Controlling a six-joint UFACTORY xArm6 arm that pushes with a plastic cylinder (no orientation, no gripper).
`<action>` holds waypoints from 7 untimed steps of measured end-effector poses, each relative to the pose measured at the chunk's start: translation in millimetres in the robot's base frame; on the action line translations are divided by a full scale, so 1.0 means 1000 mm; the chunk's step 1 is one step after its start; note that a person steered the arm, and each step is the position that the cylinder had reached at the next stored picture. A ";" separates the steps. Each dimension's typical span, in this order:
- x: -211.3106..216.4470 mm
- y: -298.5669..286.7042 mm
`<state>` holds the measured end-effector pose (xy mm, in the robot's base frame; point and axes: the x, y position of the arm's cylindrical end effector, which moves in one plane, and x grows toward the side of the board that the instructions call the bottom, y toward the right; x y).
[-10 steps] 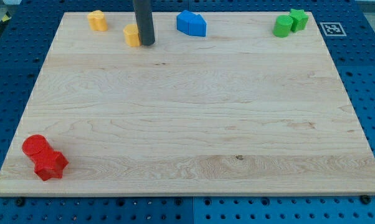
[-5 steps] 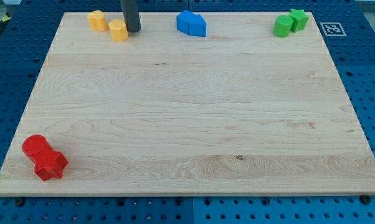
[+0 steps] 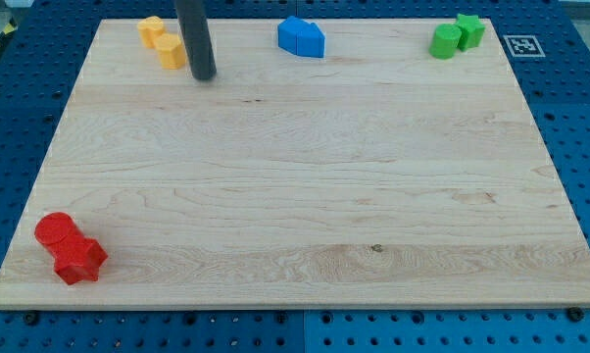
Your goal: Push the yellow hexagon to the top left
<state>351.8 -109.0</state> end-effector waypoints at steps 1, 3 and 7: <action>0.062 0.023; 0.052 0.004; -0.057 -0.049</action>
